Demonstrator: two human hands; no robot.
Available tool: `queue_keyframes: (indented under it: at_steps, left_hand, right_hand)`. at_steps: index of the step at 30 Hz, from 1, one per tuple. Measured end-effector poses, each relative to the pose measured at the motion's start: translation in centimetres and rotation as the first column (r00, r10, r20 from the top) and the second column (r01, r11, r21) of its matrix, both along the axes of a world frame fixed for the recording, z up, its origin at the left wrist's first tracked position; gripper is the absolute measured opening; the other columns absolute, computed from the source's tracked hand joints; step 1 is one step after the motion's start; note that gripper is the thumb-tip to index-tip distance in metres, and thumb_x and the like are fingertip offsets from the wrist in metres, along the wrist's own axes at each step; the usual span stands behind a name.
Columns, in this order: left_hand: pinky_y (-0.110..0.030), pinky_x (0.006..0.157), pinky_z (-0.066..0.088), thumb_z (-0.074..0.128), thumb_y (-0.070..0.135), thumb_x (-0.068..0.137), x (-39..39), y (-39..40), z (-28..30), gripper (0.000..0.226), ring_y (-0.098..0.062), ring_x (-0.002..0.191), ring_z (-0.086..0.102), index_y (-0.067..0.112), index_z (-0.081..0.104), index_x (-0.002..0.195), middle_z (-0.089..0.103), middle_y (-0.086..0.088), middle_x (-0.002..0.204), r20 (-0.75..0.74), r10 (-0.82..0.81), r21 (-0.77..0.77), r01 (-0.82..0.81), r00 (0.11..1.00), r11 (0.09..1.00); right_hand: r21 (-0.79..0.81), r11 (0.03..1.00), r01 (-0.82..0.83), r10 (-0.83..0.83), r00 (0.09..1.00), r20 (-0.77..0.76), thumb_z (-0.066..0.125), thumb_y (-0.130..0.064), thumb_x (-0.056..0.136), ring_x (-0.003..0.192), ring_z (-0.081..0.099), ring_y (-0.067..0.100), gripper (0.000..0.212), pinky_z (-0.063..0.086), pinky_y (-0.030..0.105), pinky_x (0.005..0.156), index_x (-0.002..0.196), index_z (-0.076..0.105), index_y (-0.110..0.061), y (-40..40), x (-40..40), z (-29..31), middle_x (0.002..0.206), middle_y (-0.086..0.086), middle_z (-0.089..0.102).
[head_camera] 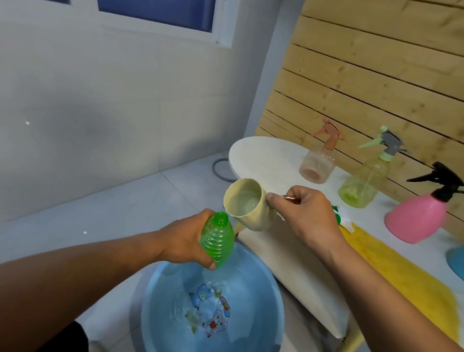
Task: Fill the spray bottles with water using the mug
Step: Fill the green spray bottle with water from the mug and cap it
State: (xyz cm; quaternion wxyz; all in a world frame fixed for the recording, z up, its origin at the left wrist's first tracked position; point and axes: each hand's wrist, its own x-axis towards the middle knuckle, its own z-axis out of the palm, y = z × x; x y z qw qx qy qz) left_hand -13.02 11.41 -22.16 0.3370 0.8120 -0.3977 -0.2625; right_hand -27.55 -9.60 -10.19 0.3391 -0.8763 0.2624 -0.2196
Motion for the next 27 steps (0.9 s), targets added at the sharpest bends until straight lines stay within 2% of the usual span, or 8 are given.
queue_keyframes:
  at_steps: [3,7,14,18,27]
  left_hand:
    - [-0.043,0.1,0.055,0.091,0.059,0.045,-0.1,-0.1,0.2,0.105,-0.008,0.113,0.065,0.044,0.04,0.135,0.065,0.018,0.121,0.011,0.001,0.006,-0.001,1.0,1.0]
    - [-0.043,0.099,0.055,0.089,0.062,0.044,-0.3,-0.2,0.5,0.105,-0.008,0.112,0.064,0.044,0.039,0.135,0.065,0.019,0.12,0.032,-0.002,0.022,0.001,0.999,1.0]
    - [-0.042,0.099,0.054,0.093,0.056,0.051,-0.3,-0.3,0.8,0.103,-0.009,0.113,0.063,0.042,0.038,0.137,0.064,0.018,0.121,0.051,0.001,0.042,-0.003,0.999,0.999]
    - [-0.043,0.099,0.055,0.088,0.065,0.044,-0.1,-0.1,0.7,0.106,-0.01,0.112,0.064,0.045,0.037,0.135,0.064,0.019,0.12,0.058,0.012,0.051,-0.015,0.998,0.999]
    - [-0.044,0.098,0.055,0.085,0.069,0.043,-0.1,-0.2,0.6,0.107,-0.012,0.111,0.064,0.046,0.036,0.135,0.064,0.017,0.121,0.08,0.005,0.067,-0.01,0.997,0.998]
  right_hand:
    - [-0.026,1.0,0.0,0.0,1.0,0.001,0.073,-0.05,0.081,0.055,0.045,0.016,0.046,0.039,0.031,0.057,0.062,0.053,-0.013,0.1,0.0,0.0,0.063,0.008,0.062]
    - [-0.057,0.998,-0.008,0.008,1.0,-0.004,0.073,-0.049,0.082,0.053,0.042,0.015,0.046,0.037,0.032,0.055,0.062,0.053,-0.013,0.2,-0.1,0.1,0.054,-0.003,0.051]
    - [-0.082,0.996,-0.017,0.018,1.0,0.007,0.073,-0.044,0.083,0.053,0.038,0.015,0.044,0.034,0.031,0.054,0.064,0.053,-0.009,0.6,-0.2,0.3,0.052,-0.004,0.046]
    - [-0.099,0.995,-0.019,0.022,0.999,0.023,0.073,-0.041,0.083,0.053,0.037,0.014,0.042,0.034,0.031,0.053,0.064,0.053,-0.01,0.8,-0.2,0.4,0.053,-0.004,0.046]
    - [-0.223,0.975,-0.013,0.019,0.999,0.027,0.071,-0.04,0.083,0.061,0.045,0.017,0.039,0.039,0.033,0.058,0.065,0.054,-0.01,1.4,-0.2,0.8,0.062,0.001,0.054]
